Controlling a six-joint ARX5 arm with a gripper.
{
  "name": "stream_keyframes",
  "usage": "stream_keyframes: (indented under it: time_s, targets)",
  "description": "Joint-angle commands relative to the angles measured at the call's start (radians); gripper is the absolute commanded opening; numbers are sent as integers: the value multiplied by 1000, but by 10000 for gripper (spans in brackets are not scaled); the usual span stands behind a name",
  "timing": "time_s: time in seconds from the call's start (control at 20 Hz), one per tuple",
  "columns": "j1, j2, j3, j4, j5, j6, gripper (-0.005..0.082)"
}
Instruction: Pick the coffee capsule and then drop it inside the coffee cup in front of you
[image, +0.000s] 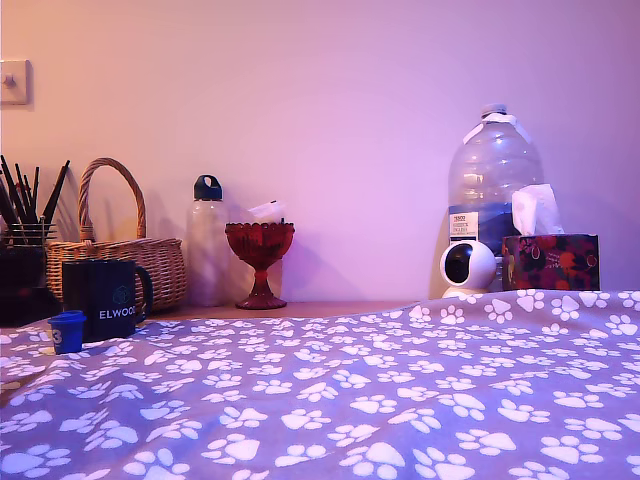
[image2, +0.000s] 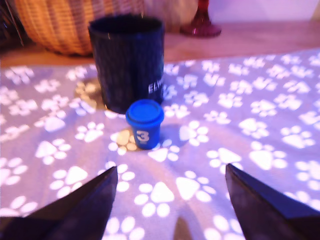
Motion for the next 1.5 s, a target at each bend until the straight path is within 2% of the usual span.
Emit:
stream_keyframes:
  time_s: [0.0,0.7,1.1,1.4,1.45]
  targets:
    - [1,45,27,17,0,4,627]
    - [23,325,248,32,0,4,624]
    - [23,399,357,10,4,4,624]
    - [23,400,370,-23,4,6,617]
    - [23,400,370,-31,4,8,595]
